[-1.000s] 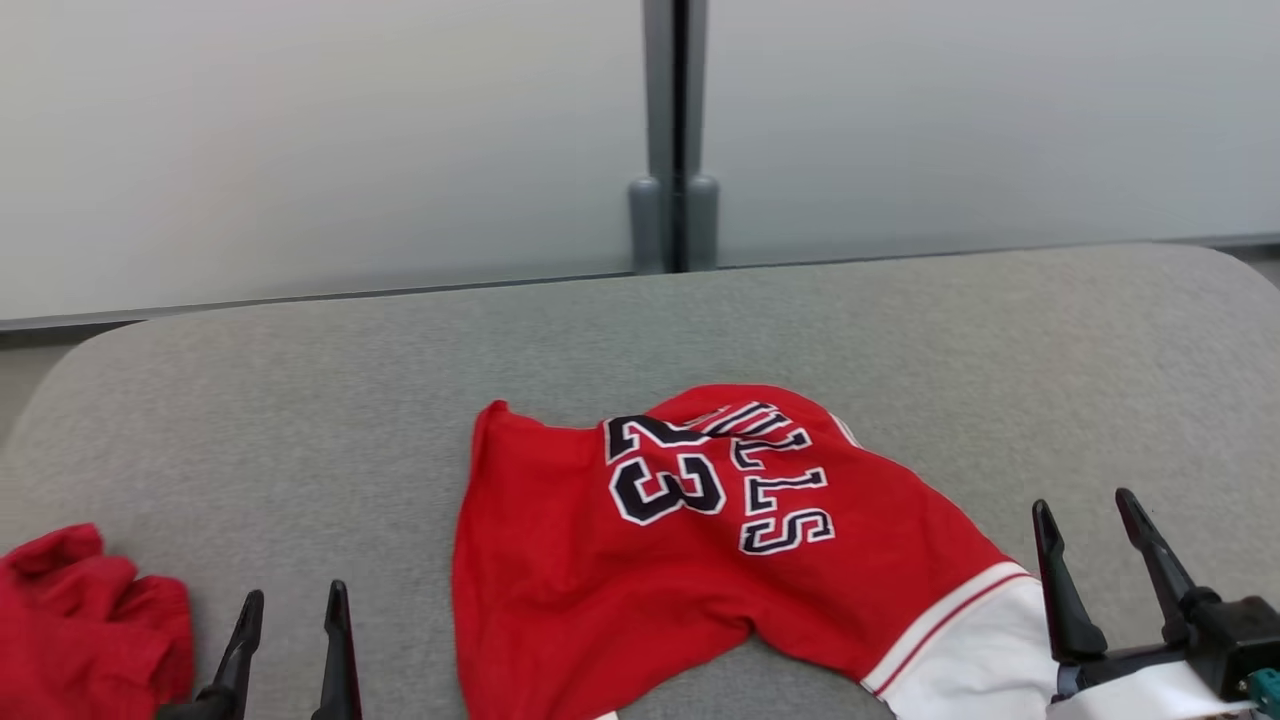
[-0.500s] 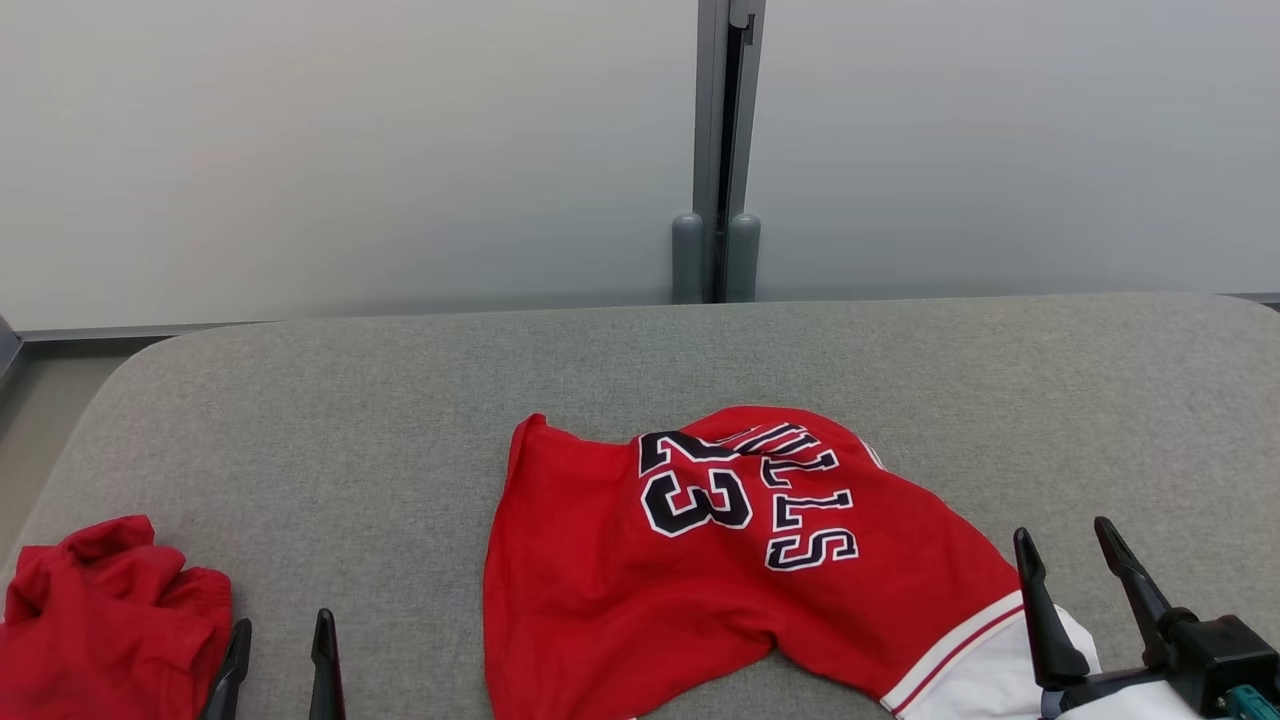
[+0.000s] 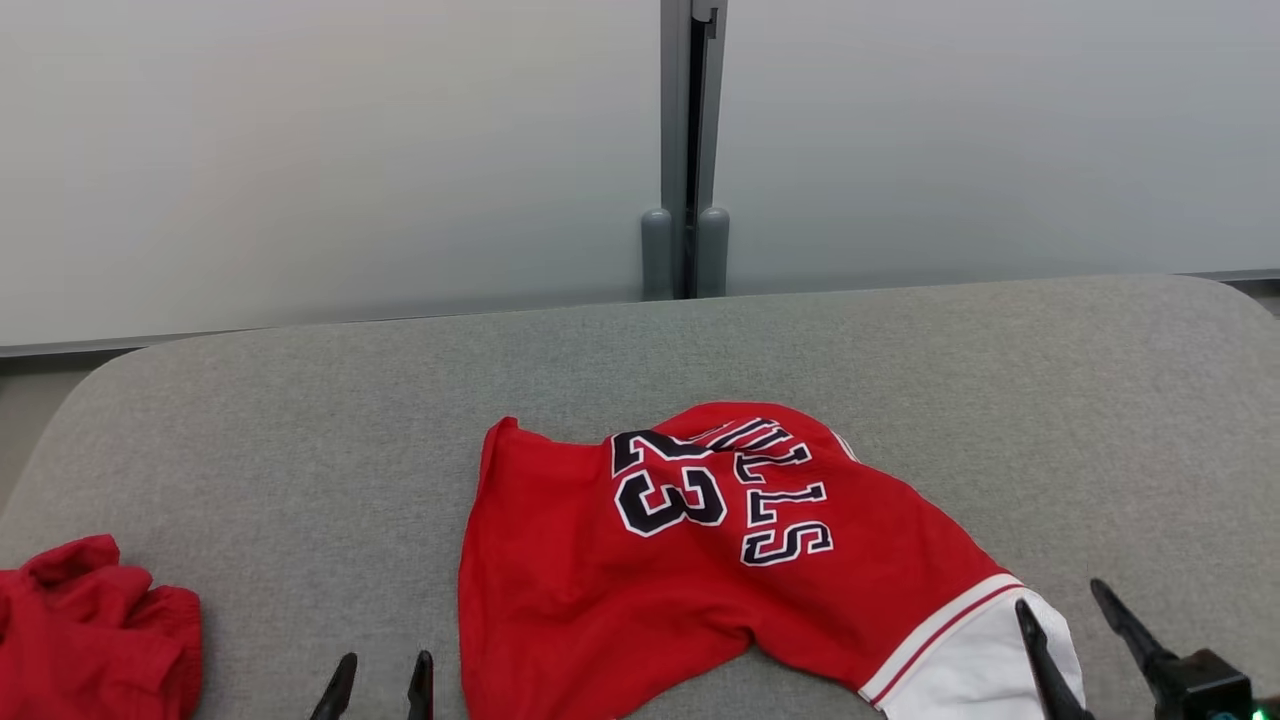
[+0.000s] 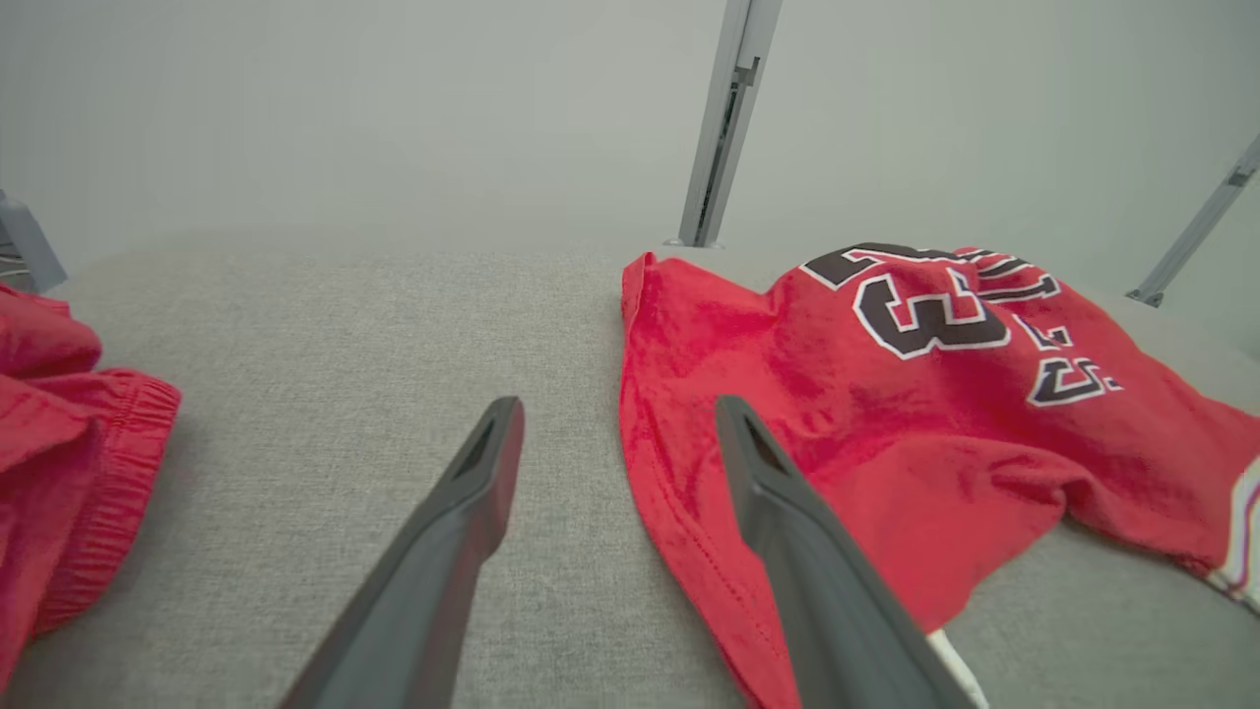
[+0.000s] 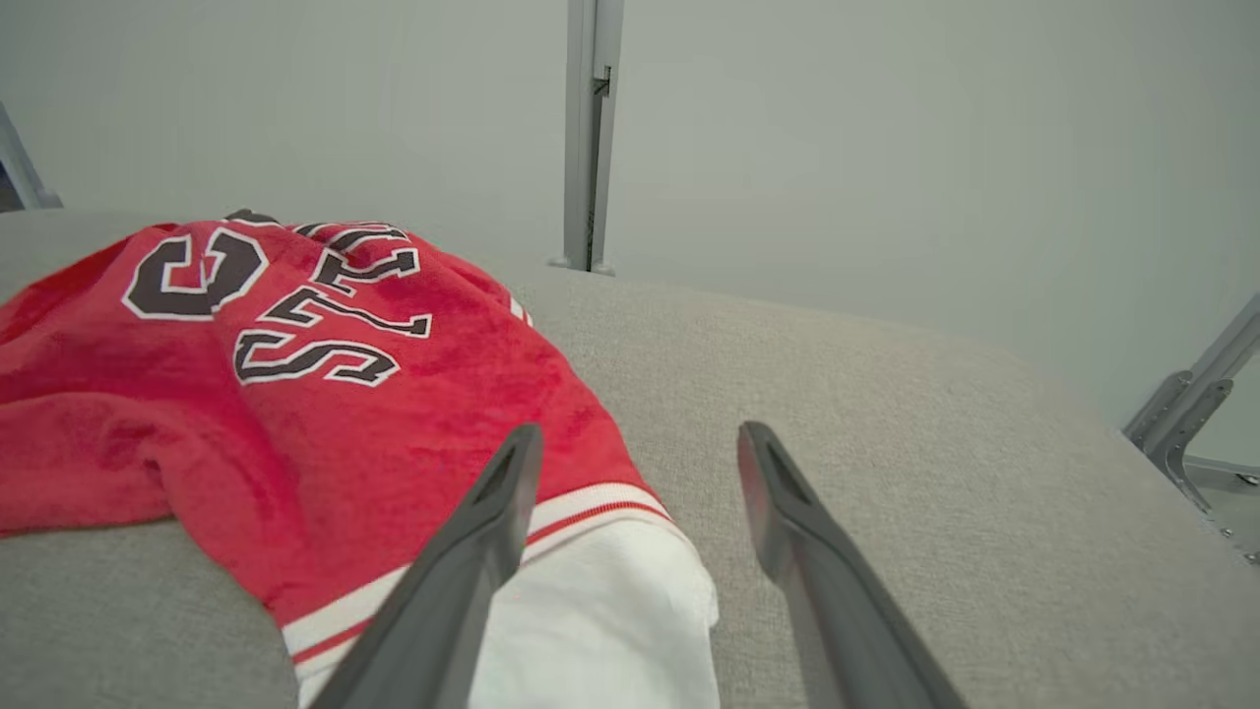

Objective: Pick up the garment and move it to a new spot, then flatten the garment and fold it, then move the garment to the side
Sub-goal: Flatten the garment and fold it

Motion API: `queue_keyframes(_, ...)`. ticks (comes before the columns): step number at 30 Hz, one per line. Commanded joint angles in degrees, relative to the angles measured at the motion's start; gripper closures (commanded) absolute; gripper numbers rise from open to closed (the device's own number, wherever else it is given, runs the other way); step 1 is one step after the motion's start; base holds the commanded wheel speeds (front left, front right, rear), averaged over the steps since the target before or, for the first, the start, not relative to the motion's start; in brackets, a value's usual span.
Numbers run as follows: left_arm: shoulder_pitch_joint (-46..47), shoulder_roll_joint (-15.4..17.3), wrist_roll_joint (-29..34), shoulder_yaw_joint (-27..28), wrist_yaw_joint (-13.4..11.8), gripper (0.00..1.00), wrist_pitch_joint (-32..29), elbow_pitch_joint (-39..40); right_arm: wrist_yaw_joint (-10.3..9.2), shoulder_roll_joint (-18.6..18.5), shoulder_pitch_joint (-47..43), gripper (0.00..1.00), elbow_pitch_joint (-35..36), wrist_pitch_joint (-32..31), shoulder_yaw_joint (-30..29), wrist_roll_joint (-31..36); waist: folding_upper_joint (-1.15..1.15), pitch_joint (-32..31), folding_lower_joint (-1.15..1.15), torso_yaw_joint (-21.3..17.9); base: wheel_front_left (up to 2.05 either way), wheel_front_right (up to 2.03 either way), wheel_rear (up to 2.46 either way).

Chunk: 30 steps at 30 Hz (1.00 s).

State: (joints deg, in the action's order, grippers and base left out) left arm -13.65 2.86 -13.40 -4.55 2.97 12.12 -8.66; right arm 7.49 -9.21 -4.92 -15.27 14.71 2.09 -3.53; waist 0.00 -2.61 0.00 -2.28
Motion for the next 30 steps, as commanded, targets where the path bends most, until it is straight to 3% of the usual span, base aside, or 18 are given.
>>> queue_keyframes(1, 0.45, 0.23, -0.79, -0.21, 0.21, 0.00, -0.83, -0.29, 0.00, -1.07, -0.31, 0.00, -0.84, -0.75, 0.60, -0.35, 0.00, 0.26, 0.00, -0.47, 0.00, 0.00, 0.00)
queue_keyframes(7, 0.85, 0.20, -2.80, -3.27, 0.58, 0.00, -7.46, -1.52, 0.00, -4.52, -0.92, 0.00, -5.80, -6.40, 4.05, -3.27, 0.00, 1.72, 0.00, -2.06, 0.00, 0.00, 0.00)
queue_keyframes(13, 1.05, 0.29, -3.90, -4.80, 1.04, 0.00, -12.32, -1.03, 0.00, -4.62, 1.09, 0.00, -8.93, -7.99, 6.12, -5.29, 0.00, 3.41, 0.00, -2.30, 0.00, 0.00, 0.00)
queue_keyframes(30, 2.04, 0.39, -7.06, -6.70, 1.06, 0.00, -17.69, -5.03, 0.00, -4.22, 8.24, 0.00, -16.08, -10.93, 13.70, -9.16, 0.00, 6.43, 0.00, -3.03, 0.00, 0.00, 0.00)
